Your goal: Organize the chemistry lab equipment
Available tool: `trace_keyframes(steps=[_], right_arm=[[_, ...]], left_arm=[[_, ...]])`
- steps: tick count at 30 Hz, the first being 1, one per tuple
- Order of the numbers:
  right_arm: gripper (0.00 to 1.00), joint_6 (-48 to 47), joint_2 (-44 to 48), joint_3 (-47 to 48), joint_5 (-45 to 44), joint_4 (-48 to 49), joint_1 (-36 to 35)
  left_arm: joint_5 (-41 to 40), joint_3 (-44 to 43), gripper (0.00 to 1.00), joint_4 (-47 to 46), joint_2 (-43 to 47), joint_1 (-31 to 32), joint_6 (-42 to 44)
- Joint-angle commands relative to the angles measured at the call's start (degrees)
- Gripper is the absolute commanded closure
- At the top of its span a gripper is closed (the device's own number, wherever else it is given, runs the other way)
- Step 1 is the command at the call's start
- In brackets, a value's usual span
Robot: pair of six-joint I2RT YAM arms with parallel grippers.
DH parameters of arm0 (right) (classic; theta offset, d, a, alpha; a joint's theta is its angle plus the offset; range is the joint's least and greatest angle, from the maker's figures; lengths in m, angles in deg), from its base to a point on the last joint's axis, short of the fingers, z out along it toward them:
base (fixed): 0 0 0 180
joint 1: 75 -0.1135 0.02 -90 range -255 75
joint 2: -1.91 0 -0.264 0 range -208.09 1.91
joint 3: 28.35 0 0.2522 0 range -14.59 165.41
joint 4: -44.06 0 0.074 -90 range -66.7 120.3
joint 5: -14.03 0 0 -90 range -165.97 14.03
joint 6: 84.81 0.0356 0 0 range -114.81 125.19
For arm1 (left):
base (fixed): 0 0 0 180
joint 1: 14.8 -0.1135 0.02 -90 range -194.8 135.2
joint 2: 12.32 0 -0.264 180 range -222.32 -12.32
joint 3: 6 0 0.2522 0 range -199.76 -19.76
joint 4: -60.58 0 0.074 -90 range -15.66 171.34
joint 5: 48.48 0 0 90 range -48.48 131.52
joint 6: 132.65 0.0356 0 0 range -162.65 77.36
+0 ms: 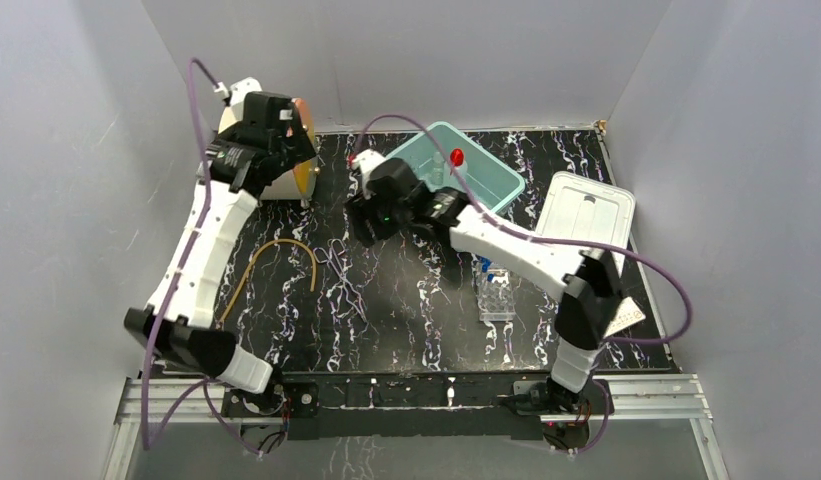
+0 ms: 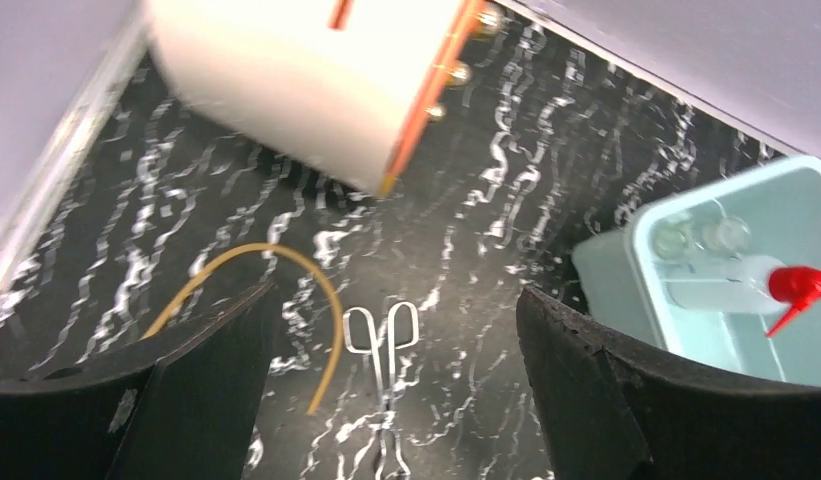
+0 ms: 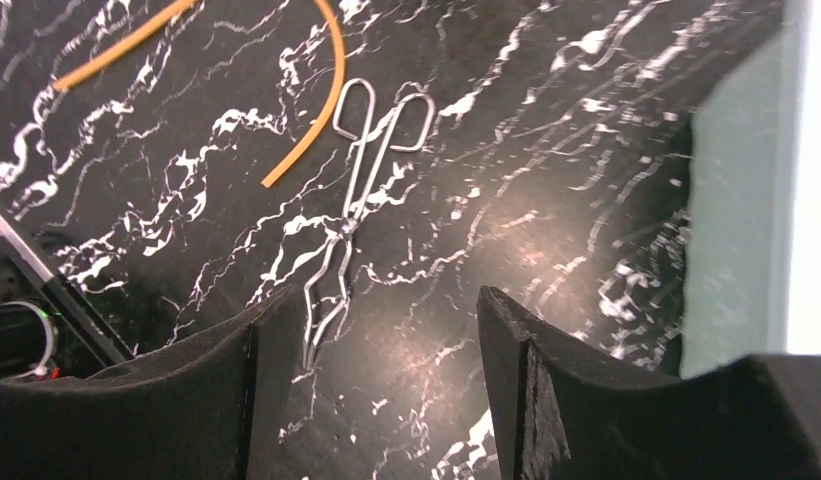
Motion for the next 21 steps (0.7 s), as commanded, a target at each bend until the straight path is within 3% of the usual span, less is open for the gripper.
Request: trace_keyframes(steps=[1, 10, 14, 21], right_arm=[[0.27, -3.3, -8.5, 7.0, -1.4, -2.7, -4.2], [0.25, -3.9, -24.3, 17.1, -0.7, -9.1, -7.6], [0.27, -3.4, -31.5, 25.8, -1.1, -15.9, -7.9], [0.40, -3.3, -39.9, 35.0, -0.4, -21.7, -8.6]], left_arm=[[-12.4, 1.6, 0.13, 4.9, 8.7, -0.2, -2.8], [-23.9, -2.4, 0.11, 4.7, 12.8, -0.4, -0.1], [-23.8, -2.5, 0.11, 2.0, 13.6, -0.4, 2.2], [-19.1, 1.3, 0.09, -3.8, 13.6, -0.4, 7.3]])
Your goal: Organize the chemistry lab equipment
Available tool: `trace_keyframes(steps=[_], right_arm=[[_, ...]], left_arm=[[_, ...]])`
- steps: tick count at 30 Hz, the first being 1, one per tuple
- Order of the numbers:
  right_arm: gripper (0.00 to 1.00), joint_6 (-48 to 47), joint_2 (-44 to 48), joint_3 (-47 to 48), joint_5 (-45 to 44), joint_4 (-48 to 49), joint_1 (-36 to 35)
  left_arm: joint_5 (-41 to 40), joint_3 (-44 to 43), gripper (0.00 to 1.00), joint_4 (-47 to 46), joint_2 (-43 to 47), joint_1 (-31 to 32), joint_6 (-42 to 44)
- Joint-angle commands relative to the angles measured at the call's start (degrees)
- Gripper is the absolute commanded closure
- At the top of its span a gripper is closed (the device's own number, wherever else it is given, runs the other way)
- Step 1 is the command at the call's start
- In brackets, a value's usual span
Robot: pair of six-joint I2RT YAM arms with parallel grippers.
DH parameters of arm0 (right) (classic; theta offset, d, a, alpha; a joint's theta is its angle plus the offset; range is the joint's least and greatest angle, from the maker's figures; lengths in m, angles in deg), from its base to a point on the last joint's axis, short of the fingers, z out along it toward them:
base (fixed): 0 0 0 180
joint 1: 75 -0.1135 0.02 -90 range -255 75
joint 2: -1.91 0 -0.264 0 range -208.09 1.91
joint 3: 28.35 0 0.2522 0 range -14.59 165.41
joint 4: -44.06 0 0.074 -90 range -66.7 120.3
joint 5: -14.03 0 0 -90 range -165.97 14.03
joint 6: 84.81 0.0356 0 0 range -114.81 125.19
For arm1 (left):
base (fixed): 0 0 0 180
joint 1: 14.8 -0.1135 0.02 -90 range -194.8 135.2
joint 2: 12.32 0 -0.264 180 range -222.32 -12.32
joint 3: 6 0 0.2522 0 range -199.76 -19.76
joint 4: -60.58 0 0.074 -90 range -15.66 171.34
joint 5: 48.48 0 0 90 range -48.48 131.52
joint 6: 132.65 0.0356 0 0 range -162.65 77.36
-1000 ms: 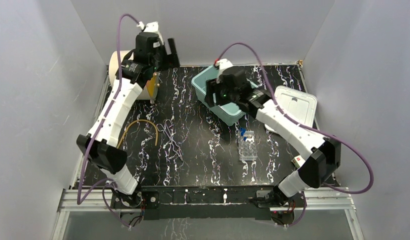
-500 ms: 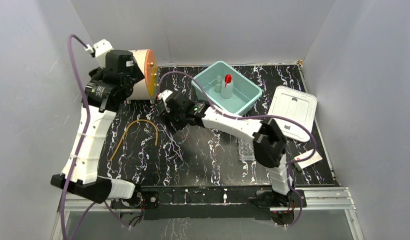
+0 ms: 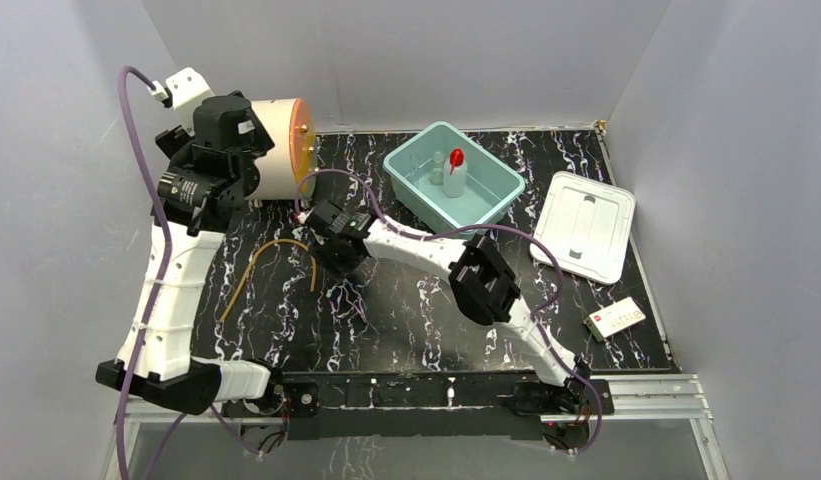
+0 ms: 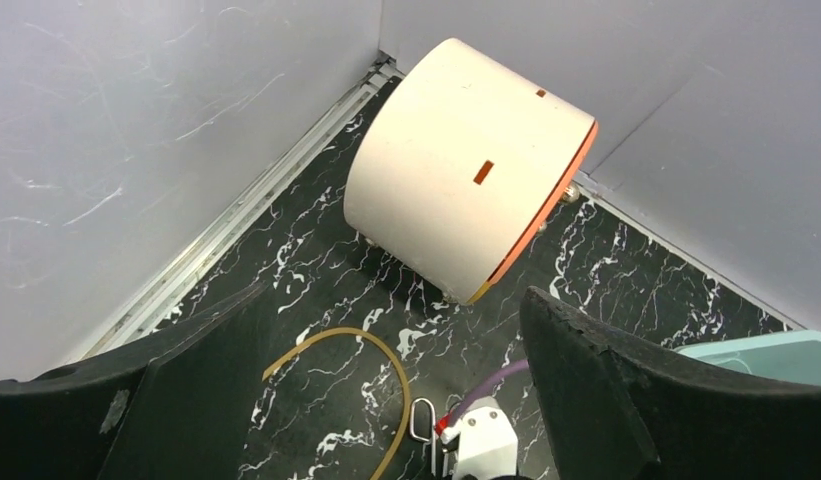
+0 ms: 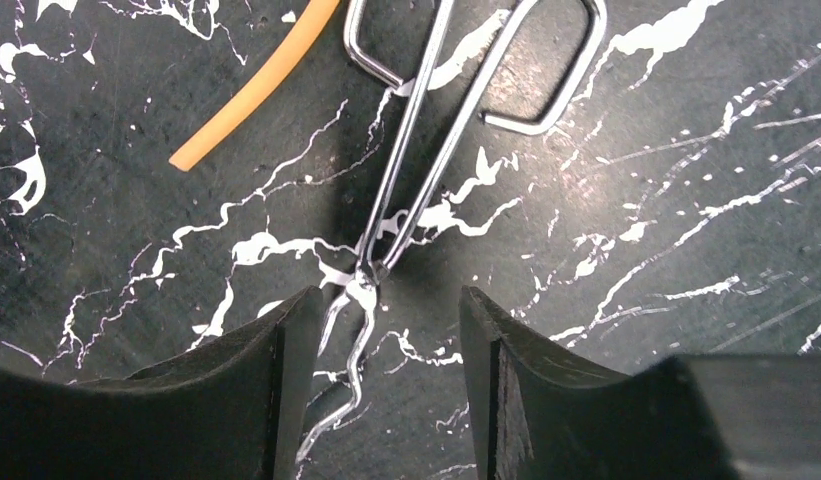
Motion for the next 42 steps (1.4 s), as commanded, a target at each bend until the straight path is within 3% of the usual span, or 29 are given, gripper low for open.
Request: trace_keyframes(steps=[1, 9, 15, 21, 27, 36, 42], right_arm=[[0.40, 0.0, -3.5, 7.3, 0.4, -5.5, -0.6], [0.44, 0.5, -6.8, 10.1, 1.8, -7.4, -0.6], [0.58, 1.2, -9.4, 11.9, 1.0, -10.4, -1.0], [0.63, 1.1, -10.3, 11.4, 0.3, -10.7, -1.4], [0.82, 1.0, -10.2, 13.3, -2.1, -11.0, -1.4], [0.88, 1.0, -2.3, 12.1, -5.5, -9.4, -1.4], [0.91, 0.3, 12.1, -6.0, -4.7, 6.1, -1.3]], left_arm=[[0.8, 2.6, 0.09, -4.5, 0.9, -0.2, 4.0], [0.2, 5.3, 0.09, -5.1, 1.3, -0.2, 4.3], [0.4, 5.5, 0.08, -5.4, 1.4, -0.2, 4.6], [0.6, 6.3, 0.08, -5.3, 2.0, -0.2, 4.5], [0.9, 5.6, 0.08, -5.5, 2.2, -0.2, 4.6], [3.3, 3.5, 0.08, -5.6, 1.8, -0.2, 4.6], [3.3, -3.5, 0.08, -6.5, 1.3, -0.1, 6.6]])
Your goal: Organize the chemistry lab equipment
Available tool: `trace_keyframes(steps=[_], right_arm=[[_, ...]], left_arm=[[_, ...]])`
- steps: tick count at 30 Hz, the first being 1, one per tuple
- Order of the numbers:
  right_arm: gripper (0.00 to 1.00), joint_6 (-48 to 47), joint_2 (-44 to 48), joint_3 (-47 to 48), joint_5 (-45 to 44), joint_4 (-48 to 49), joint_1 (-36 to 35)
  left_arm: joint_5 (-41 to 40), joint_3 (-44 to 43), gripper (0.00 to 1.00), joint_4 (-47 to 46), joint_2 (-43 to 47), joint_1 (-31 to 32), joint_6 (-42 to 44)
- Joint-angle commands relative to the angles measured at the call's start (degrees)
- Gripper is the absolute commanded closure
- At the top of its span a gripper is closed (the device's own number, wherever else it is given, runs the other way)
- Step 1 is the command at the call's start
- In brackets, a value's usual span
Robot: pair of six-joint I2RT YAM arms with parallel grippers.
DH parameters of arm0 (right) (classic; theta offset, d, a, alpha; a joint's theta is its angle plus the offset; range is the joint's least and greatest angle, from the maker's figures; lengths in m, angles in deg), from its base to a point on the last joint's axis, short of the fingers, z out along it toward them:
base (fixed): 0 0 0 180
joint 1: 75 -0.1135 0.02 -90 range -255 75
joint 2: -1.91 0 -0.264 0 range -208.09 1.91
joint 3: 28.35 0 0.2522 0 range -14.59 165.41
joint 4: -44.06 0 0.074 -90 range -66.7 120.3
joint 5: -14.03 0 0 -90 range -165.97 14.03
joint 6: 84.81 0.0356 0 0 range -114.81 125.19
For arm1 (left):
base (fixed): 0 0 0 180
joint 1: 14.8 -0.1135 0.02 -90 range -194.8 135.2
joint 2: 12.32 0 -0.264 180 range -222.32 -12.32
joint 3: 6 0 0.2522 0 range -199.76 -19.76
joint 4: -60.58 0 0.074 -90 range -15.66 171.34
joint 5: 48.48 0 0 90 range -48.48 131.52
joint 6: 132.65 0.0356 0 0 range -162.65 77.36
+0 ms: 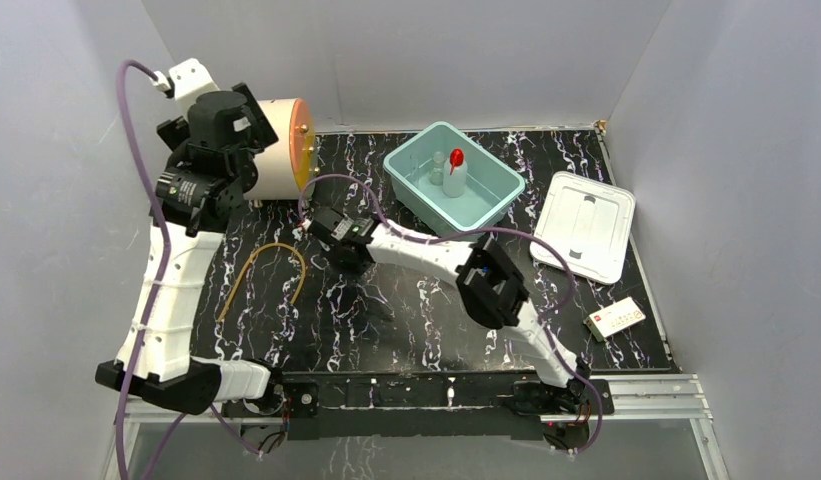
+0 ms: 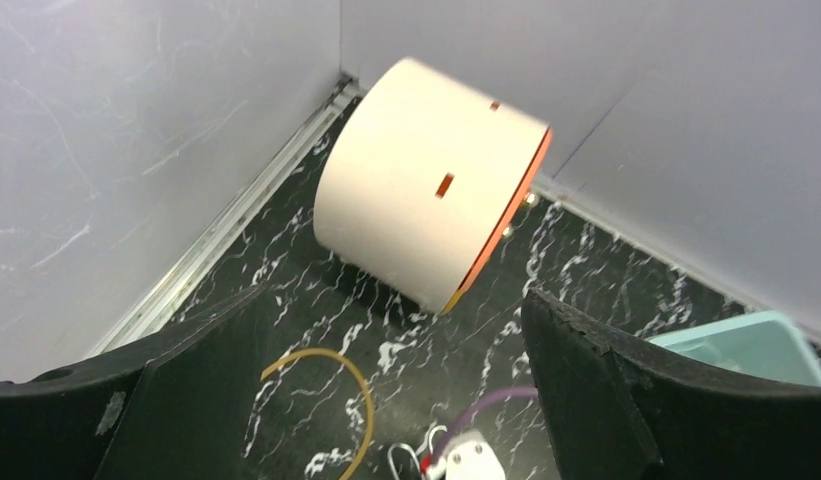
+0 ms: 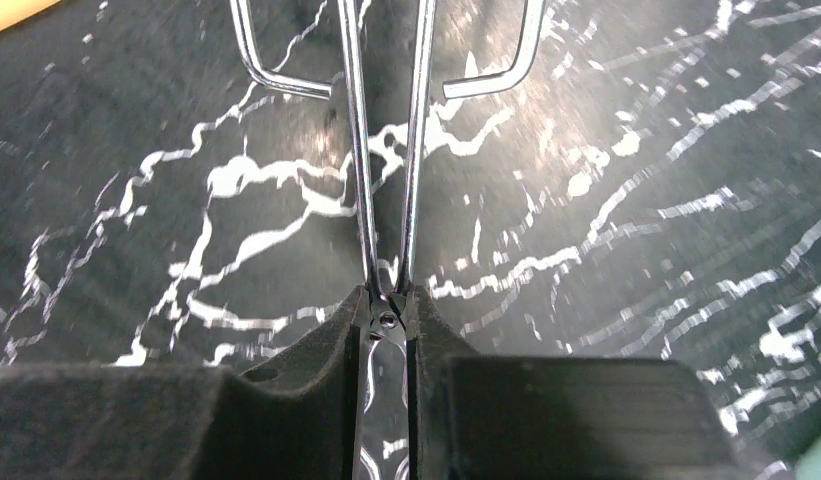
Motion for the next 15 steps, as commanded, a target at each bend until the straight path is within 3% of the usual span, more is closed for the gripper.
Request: trace_keyframes(steps=[1, 15], right_arm=[[0.91, -0.2, 14.1, -7.1, -1.1, 11.6, -0.1], [0.90, 0.1, 31.0, -12.7, -4.5, 15.8, 9.4]], left_arm=[[-0.8, -6.3, 0.07, -1.7, 1.2, -0.1, 2.0], [-1.4, -8.3, 0.07, -2.4, 1.3, 0.3, 2.9]])
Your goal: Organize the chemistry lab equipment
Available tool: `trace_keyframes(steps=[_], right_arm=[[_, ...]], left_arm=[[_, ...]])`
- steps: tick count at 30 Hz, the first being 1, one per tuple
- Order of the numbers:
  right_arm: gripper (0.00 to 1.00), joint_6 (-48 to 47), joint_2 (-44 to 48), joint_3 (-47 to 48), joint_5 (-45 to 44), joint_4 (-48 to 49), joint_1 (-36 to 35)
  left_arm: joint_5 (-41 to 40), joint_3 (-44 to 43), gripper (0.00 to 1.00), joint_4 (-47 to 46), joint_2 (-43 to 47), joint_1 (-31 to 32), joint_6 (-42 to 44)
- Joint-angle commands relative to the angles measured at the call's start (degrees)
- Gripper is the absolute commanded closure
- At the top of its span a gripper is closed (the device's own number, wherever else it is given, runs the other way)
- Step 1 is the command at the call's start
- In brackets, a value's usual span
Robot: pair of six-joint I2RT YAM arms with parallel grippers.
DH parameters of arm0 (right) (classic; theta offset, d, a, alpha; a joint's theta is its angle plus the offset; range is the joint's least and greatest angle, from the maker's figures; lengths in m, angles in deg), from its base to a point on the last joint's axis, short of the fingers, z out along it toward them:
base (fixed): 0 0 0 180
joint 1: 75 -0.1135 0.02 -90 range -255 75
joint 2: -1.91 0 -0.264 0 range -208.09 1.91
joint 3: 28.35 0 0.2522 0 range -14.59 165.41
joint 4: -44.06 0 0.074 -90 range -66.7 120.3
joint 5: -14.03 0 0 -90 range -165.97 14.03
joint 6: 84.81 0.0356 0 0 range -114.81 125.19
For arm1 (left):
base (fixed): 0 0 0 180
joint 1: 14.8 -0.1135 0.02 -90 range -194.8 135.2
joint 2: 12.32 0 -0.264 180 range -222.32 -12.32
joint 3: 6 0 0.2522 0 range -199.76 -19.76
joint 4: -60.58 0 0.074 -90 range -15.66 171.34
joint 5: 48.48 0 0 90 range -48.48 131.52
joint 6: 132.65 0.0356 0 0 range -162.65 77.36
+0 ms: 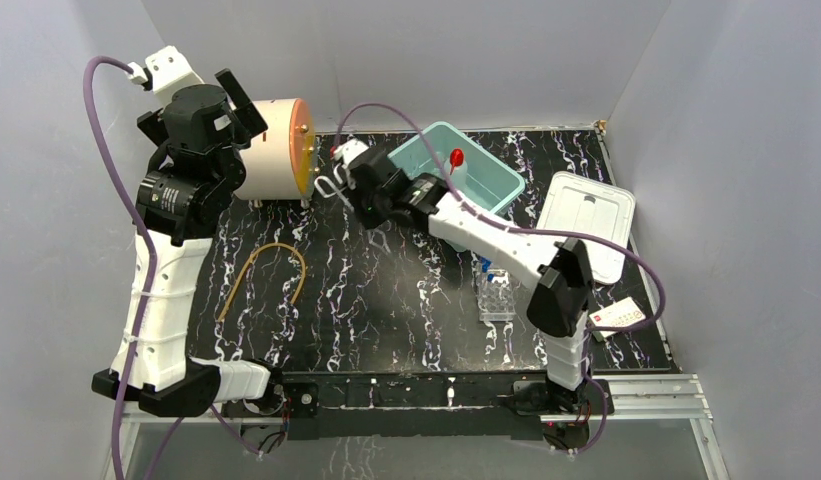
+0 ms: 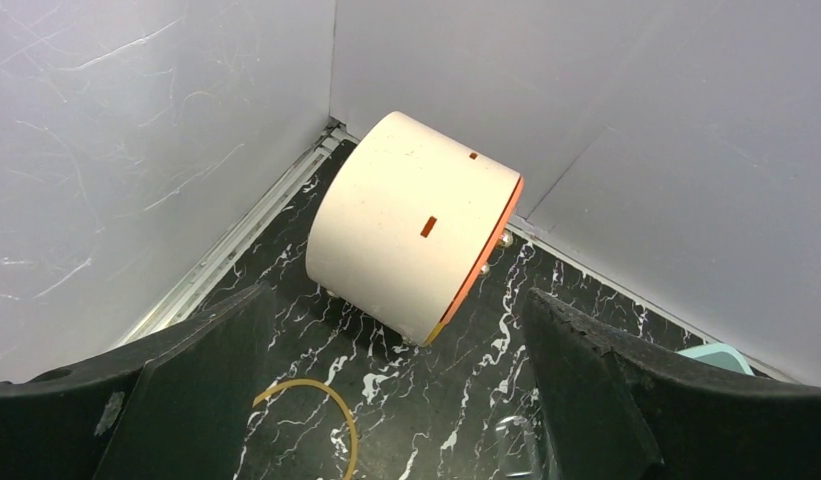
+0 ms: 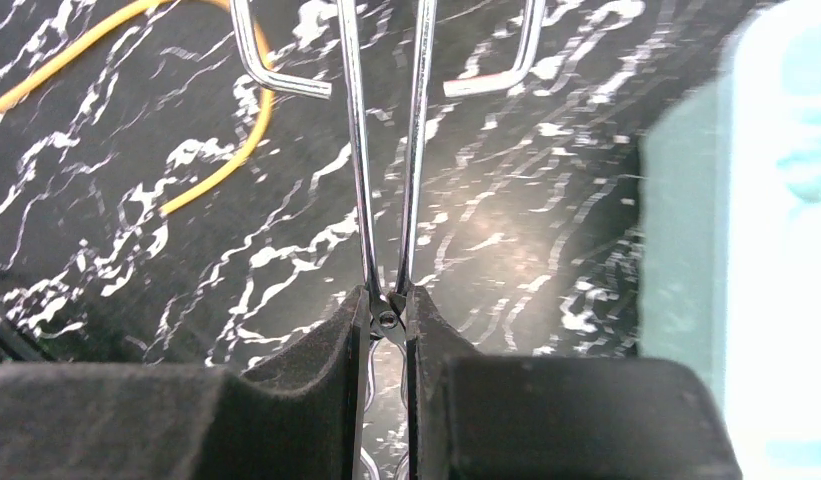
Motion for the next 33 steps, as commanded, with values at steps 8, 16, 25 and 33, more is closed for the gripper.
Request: trace_keyframes(steps=[8, 16, 25, 33], right_arm=[[0.88, -6.8, 15.5, -5.8, -3.1, 6.1, 14.5], [0.88, -17.9, 17.8, -9.4, 7.5, 7.1, 23.5], [0.88, -15.6, 12.5, -11.1, 10.0, 10.4, 28.6], [0.88, -15.3, 6.2, -9.1, 13.8, 11.2, 29.7]], left_arm=[[2.2, -0.3, 0.06, -1.5, -1.3, 1.1, 0.5], [3.8, -0.2, 0.06, -1.6, -2.8, 1.6, 0.6], [4.9, 0.5, 0.06, -0.9, -3.4, 1.7, 0.0], [5.0, 0.8, 0.06, -0.5, -3.7, 1.6, 0.2]])
